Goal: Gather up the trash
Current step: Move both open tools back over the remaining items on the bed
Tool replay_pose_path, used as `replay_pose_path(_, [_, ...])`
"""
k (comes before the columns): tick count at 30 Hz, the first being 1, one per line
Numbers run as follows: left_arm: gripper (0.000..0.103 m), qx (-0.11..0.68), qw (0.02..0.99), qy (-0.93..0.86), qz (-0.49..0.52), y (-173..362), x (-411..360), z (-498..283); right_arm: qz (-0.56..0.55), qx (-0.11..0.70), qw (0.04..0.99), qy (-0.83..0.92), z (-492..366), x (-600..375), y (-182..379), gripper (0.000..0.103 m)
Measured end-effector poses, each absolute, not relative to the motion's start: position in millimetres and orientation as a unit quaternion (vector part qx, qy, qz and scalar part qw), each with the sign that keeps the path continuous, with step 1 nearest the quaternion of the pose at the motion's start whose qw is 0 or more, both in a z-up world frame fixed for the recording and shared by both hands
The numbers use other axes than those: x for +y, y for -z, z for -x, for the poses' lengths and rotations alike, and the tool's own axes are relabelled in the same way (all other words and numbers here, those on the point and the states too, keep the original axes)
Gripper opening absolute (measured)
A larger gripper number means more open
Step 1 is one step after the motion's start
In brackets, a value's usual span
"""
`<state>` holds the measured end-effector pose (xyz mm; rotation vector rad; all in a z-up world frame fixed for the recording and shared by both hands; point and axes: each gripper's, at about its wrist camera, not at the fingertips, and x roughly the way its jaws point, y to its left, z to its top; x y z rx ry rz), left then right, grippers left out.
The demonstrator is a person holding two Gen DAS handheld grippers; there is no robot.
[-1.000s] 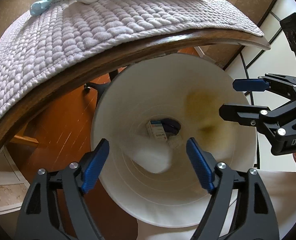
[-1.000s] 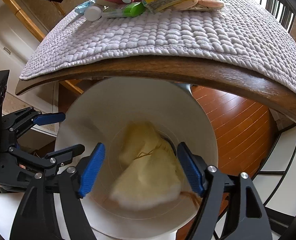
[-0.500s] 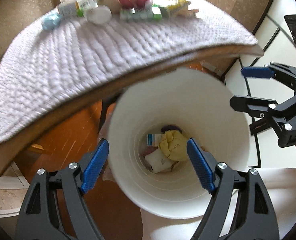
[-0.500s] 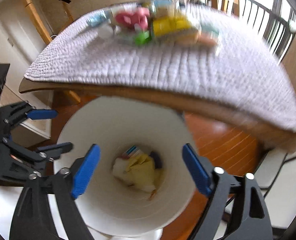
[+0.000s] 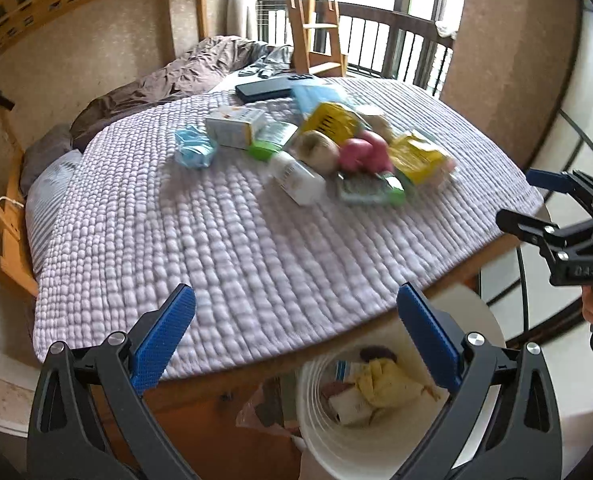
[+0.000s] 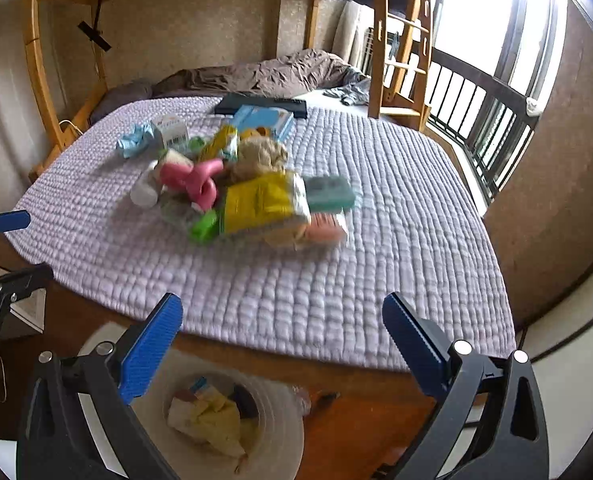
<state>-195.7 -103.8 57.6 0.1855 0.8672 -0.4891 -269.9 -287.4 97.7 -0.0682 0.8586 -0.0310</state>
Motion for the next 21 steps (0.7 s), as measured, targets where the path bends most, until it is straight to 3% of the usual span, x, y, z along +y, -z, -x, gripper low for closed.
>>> replay_pose_path(13, [0.102,0.395,0.881,0.248,-0.078,-67,-130,151,0.014,0.429,0.903,-0.012,206,-285,-84,0.098])
replay_pose_path(21, [0.102,0.417,0.863,0.264,-0.104,-46,-137,112,0.012,0.443,0.896,-0.022,185,-286,-72,0.095])
